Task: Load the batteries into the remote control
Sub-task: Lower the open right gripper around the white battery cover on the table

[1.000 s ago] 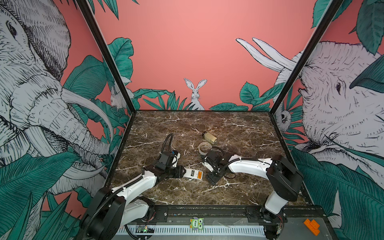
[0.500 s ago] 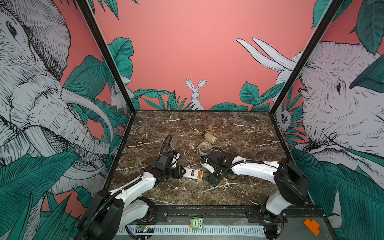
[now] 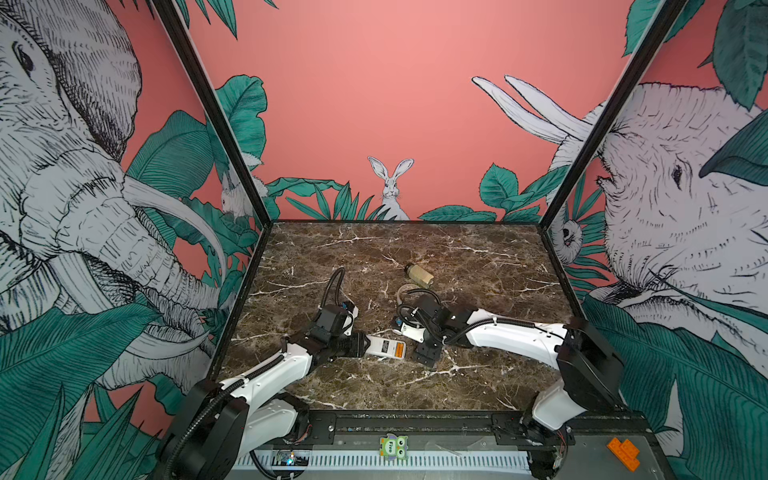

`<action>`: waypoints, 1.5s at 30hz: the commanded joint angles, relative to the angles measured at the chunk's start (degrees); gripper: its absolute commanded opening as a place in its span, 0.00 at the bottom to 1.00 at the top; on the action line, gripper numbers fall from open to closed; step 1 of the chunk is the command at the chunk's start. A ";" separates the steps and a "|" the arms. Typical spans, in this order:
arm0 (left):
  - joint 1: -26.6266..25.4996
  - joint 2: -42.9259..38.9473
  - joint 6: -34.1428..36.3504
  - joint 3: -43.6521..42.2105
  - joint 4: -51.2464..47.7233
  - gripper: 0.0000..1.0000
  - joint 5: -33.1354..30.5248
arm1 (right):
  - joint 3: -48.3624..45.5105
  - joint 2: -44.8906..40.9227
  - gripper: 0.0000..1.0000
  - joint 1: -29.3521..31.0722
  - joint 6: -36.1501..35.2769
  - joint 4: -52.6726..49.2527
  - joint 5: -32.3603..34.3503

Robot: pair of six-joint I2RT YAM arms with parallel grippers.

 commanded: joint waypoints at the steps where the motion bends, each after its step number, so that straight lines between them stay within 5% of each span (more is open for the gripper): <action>1: 0.01 0.65 0.51 0.55 0.05 0.54 0.05 | -0.21 -1.35 0.88 -0.95 -6.36 1.18 -2.52; 11: 0.01 1.97 -0.17 1.27 2.32 0.54 6.09 | 0.90 -0.31 0.87 -2.64 -15.32 -4.70 -5.20; 23: 0.01 0.53 1.24 0.31 3.45 0.54 4.98 | 5.28 7.70 0.85 -5.50 -24.86 -10.84 -6.03; 45: 0.01 -0.40 1.92 -0.99 3.23 0.54 4.65 | 5.38 12.23 0.81 -6.94 -25.34 -9.76 -2.09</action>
